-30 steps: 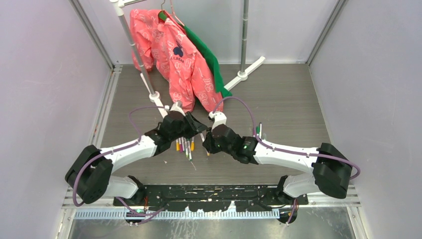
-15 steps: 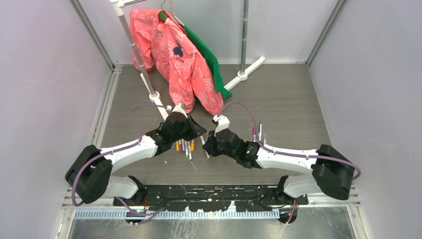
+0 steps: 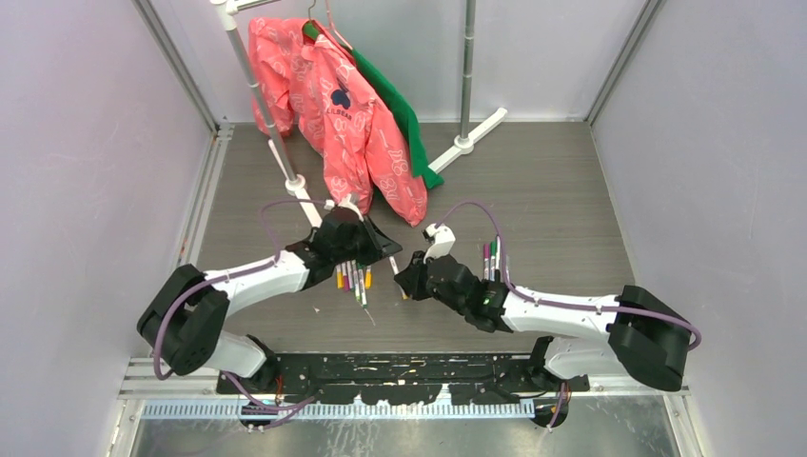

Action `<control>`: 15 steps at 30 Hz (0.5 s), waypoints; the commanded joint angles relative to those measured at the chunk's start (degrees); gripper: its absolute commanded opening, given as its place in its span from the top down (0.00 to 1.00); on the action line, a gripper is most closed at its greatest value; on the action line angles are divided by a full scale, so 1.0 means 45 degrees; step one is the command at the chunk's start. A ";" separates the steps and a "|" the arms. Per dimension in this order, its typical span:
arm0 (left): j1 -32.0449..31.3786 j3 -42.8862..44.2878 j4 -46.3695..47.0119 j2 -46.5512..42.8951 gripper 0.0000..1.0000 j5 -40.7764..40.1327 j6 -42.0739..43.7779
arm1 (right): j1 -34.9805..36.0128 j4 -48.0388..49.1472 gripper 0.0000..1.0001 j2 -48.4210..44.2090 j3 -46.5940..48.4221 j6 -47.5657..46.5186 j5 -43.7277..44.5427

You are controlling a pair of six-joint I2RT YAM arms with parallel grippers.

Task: Open the pen caps

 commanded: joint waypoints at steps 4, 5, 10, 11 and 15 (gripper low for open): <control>0.1021 0.0988 0.2873 0.0543 1.00 -0.1381 -0.1195 | 0.0632 -0.1548 0.99 -0.0170 -0.0943 0.0318 -0.0157; 0.1033 0.1100 0.2887 0.0598 1.00 -0.1348 -0.1281 | 0.0695 -0.1522 0.99 -0.0195 -0.1038 0.0357 -0.0132; 0.1239 0.1449 0.3120 0.0807 1.00 -0.1103 -0.1830 | 0.1011 -0.1515 0.99 -0.0347 -0.1511 0.0625 0.0406; 0.1285 0.1441 0.3214 0.0851 1.00 -0.0727 -0.2050 | 0.1064 -0.1515 0.99 -0.0364 -0.1587 0.0679 0.0553; 0.1556 0.1027 0.4188 0.1064 1.00 -0.0076 -0.3000 | 0.1371 -0.1572 0.99 -0.0394 -0.1793 0.0899 0.0974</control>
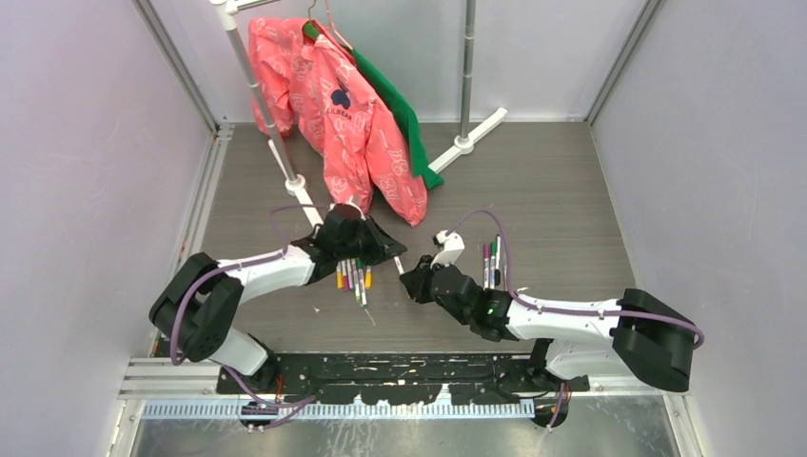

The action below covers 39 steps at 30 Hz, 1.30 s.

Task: Open the pen caps

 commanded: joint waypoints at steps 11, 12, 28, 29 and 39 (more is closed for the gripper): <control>0.1776 0.0641 0.3750 -0.0933 1.00 -0.0413 -0.0876 | 0.2023 -0.2917 0.99 -0.0116 -0.0782 0.1019 0.0359; 0.1833 0.0682 0.3531 -0.1101 1.00 -0.0368 -0.0526 | 0.2259 -0.3118 0.99 -0.0209 -0.0710 0.1065 0.0540; 0.2250 0.1336 0.1355 -0.1072 1.00 0.2187 0.2448 | 0.3379 -0.5266 0.99 -0.1200 0.0160 0.1670 0.3531; 0.2112 0.1440 0.0727 -0.1025 1.00 0.2112 0.3130 | 0.3361 -0.5736 0.99 -0.1348 0.0406 0.1676 0.4377; -0.0030 0.2610 -0.2846 0.1168 1.00 -0.0118 0.6177 | 0.0402 -0.7225 0.99 -0.0898 0.1401 0.1590 0.5582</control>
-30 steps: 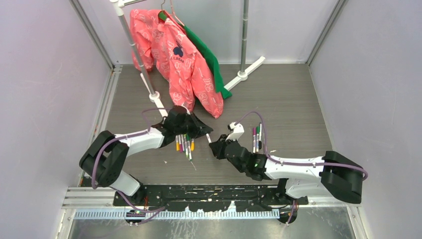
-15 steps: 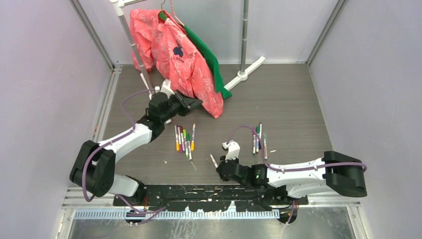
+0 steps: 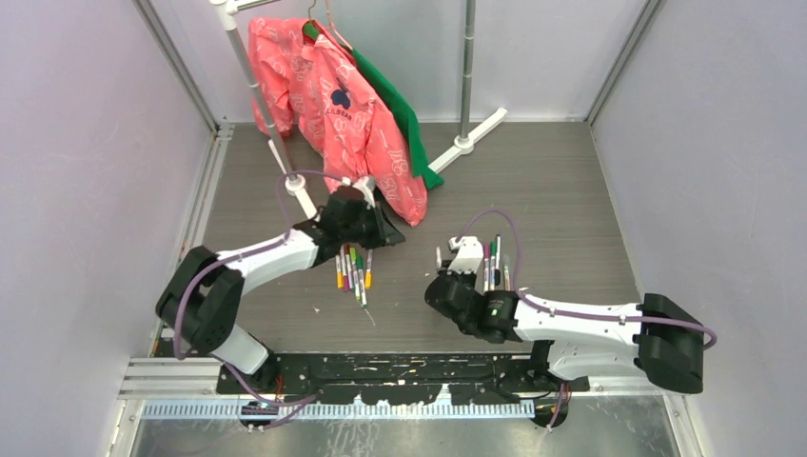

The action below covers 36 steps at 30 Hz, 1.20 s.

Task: Open the pen caps

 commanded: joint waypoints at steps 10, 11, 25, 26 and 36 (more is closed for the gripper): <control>-0.1438 0.1856 -0.2905 0.3160 1.00 -0.2713 0.2090 | -0.3774 0.1674 0.99 0.2626 0.0115 -0.1351 -0.1884; -0.1458 0.1893 -0.2987 0.3278 0.99 -0.2851 0.2093 | -0.3823 0.1750 0.99 0.2944 0.0230 -0.1435 -0.1914; -0.1649 0.1888 -0.3550 0.3482 0.65 -0.4009 0.2144 | -0.4231 0.1995 0.61 0.4088 0.0508 -0.1507 -0.2236; -0.1668 0.1870 -0.3590 0.3433 0.65 -0.4018 0.2134 | -0.4227 0.1899 0.59 0.4001 0.0553 -0.1516 -0.2224; -0.1907 0.1581 -0.3938 0.2441 0.60 -0.4728 0.1989 | -0.4227 0.0855 0.52 0.2695 0.0952 -0.1773 -0.1692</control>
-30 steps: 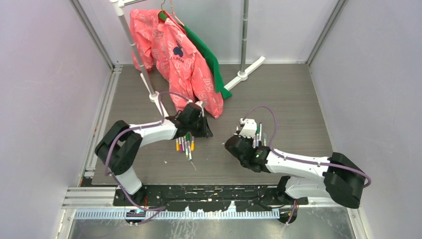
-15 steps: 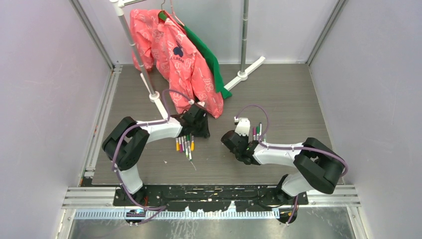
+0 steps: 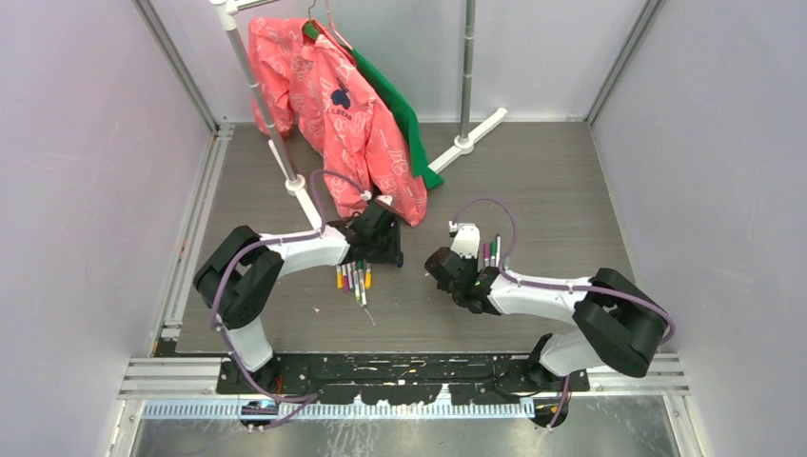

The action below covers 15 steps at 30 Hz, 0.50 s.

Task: Open the pen caps

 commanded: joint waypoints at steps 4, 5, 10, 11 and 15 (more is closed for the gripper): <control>-0.0141 -0.0436 -0.0701 -0.1541 0.57 -0.1096 0.0019 | -0.0044 -0.1141 0.50 -0.1670 0.0888 -0.0290 0.1259; -0.0158 -0.0456 -0.0702 -0.1700 0.56 -0.1124 0.0031 | -0.0054 -0.1338 0.49 -0.1777 0.0918 -0.0276 0.1466; -0.0258 -0.0667 -0.0471 -0.2460 0.49 -0.0998 0.0050 | -0.0342 -0.2135 0.47 -0.2133 0.1053 -0.0065 0.1991; -0.0255 -0.0824 -0.0234 -0.2745 0.46 -0.0921 -0.0021 | -0.0425 -0.2207 0.47 -0.2206 0.1024 -0.0024 0.2011; -0.0258 -0.2171 0.1443 -0.3950 0.30 -0.0567 -0.0489 | -0.0955 -0.2323 0.47 -0.2465 0.0896 -0.0069 0.1857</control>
